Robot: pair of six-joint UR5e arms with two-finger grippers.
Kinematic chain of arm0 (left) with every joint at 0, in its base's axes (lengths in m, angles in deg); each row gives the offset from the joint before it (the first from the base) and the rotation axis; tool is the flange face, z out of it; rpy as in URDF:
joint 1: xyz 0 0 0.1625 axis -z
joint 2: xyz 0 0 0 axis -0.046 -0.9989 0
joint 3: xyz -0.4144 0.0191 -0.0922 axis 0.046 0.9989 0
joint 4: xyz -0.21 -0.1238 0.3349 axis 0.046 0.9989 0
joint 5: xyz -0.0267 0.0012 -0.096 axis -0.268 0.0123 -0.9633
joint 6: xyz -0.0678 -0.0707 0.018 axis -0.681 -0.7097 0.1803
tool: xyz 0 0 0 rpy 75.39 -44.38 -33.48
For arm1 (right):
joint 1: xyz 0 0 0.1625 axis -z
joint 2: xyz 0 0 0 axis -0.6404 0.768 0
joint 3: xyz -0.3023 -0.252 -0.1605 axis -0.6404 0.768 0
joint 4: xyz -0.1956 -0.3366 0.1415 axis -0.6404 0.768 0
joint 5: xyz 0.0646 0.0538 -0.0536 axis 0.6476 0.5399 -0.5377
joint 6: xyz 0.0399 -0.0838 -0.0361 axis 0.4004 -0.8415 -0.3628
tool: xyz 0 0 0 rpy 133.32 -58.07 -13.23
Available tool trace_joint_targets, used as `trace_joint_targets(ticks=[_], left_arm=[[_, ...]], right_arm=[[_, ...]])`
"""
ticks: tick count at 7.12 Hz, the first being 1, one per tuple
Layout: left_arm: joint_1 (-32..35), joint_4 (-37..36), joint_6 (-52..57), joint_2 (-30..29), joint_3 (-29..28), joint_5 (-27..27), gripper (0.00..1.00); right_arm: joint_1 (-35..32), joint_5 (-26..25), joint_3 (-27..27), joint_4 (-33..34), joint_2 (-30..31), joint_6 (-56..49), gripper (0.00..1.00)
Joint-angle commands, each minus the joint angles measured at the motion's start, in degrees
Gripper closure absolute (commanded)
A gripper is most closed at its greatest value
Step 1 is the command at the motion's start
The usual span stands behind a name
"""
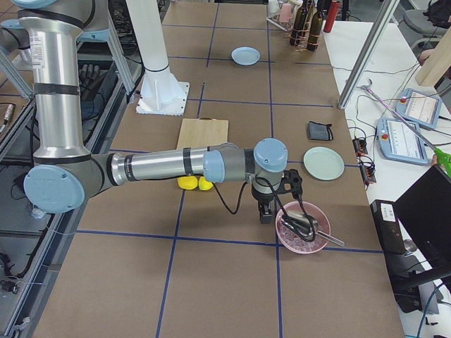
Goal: Pick orange to plate
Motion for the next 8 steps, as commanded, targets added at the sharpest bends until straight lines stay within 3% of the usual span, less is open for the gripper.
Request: trace_joint_targets(ticks=[1,3,4,6,8], left_arm=[[-0.1,1.2,0.7,2.5,-1.9,-0.7,0.0],[-5.3,17.4,-5.1,2.5,-3.8,-4.5,0.0],[-13.1,23.7,-18.4,1.3,-5.1,-3.9,0.0],[-25.5,33.2,-42.1,-2.0,-5.4,6.9,0.0],[-34.3,33.2,-53.9,-5.3,-5.6,10.8,0.0]], right_arm=[[0.1,0.1,-0.2,0.0,0.0,0.3,0.0],[0.1,0.1,0.0,0.0,0.0,0.3,0.0],[0.2,0.1,0.0,0.0,0.0,0.3,0.0],[0.3,0.1,0.0,-0.1,0.0,0.2,0.0],[0.5,0.2,0.0,-0.1,0.0,0.1,0.0]])
